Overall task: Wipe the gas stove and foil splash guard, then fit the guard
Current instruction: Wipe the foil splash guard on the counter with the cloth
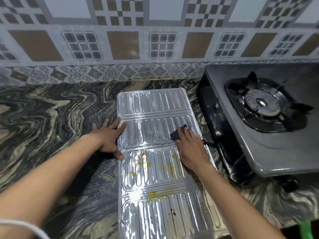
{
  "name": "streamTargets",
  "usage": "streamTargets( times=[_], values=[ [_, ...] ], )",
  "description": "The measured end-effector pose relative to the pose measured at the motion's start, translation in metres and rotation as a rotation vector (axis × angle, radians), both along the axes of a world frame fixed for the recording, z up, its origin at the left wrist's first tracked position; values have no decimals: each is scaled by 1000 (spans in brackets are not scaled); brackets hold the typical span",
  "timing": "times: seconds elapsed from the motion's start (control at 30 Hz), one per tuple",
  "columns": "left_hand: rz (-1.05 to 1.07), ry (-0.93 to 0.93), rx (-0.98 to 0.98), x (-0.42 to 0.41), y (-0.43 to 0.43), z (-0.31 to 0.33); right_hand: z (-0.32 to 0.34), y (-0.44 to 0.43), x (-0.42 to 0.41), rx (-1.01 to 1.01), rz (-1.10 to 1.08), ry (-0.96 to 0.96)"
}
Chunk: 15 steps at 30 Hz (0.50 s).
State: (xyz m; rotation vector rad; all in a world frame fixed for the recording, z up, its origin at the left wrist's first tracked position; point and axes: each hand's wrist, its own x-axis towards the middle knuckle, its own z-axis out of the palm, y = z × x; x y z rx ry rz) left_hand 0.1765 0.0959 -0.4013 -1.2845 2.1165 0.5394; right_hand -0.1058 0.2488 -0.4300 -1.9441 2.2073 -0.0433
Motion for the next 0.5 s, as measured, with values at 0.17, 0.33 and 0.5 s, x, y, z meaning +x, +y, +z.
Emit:
streamTargets(
  times=[0.17, 0.33, 0.5],
  values=[
    [-106, 103, -151, 7, 19, -3, -16, -10, -9, 7, -45, -42],
    [-69, 98, -93, 22, 45, -19, -23, -16, -5, -46, -101, -36],
    [-54, 88, -90, 18, 39, -17, -15, -20, 16, -50, -66, -45]
  ],
)
